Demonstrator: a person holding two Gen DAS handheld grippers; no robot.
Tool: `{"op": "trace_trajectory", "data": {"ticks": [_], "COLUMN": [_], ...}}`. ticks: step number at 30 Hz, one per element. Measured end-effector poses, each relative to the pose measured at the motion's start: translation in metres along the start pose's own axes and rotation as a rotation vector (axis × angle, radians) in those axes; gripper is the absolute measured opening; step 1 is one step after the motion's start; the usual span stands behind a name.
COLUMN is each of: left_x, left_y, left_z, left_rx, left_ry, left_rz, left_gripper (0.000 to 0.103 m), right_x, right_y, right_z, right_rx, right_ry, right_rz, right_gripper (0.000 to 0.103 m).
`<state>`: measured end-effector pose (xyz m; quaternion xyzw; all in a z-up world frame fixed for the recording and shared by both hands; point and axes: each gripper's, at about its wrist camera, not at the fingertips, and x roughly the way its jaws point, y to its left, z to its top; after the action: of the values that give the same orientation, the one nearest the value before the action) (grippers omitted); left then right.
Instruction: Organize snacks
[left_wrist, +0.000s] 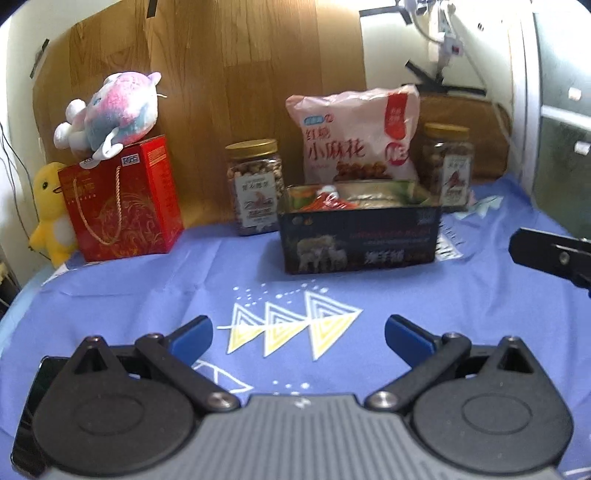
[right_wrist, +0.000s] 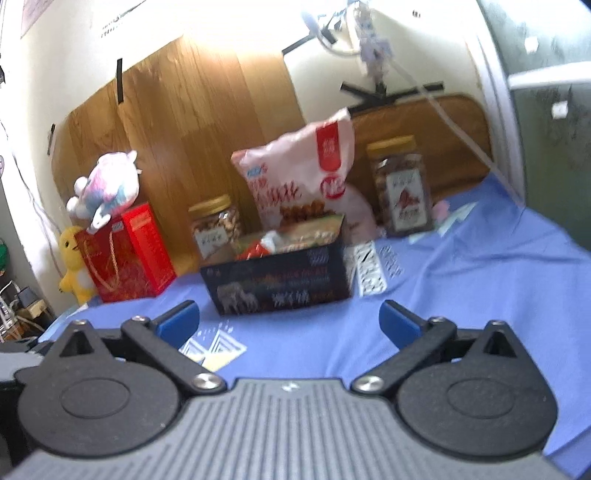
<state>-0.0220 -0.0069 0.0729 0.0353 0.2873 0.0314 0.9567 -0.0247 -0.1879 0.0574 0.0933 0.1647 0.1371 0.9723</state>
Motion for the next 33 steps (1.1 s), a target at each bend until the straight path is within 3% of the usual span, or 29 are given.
{"op": "trace_trajectory", "data": {"ticks": [3, 8, 13, 17, 23, 33], "left_x": [-0.010, -0.016, -0.018, -0.013, -0.009, 0.005], "left_y": [-0.002, -0.007, -0.013, -0.022, -0.020, -0.029], "left_z": [0.010, 0.028, 0.040, 0.047, 0.064, 0.085], "left_rx": [0.006, 0.066, 0.100, 0.149, 0.116, 0.142], "left_ry": [0.006, 0.039, 0.051, 0.075, 0.098, 0.096], "left_rz": [-0.013, -0.001, 0.034, 0.080, 0.096, 0.118], "left_gripper": [0.103, 0.103, 0.103, 0.103, 0.103, 0.103], "right_x": [-0.009, -0.005, 0.003, 0.010, 0.021, 0.045], "right_y": [0.007, 0.021, 0.024, 0.021, 0.016, 0.013], "right_z": [0.015, 0.043, 0.062, 0.075, 0.088, 0.102], "right_rx": [-0.035, -0.202, -0.249, -0.213, -0.185, -0.204], "right_ry": [0.003, 0.114, 0.191, 0.274, 0.340, 0.378], "right_rz": [0.036, 0.145, 0.070, 0.068, 0.042, 0.057], "right_gripper": [0.103, 0.103, 0.103, 0.103, 0.103, 0.103]}}
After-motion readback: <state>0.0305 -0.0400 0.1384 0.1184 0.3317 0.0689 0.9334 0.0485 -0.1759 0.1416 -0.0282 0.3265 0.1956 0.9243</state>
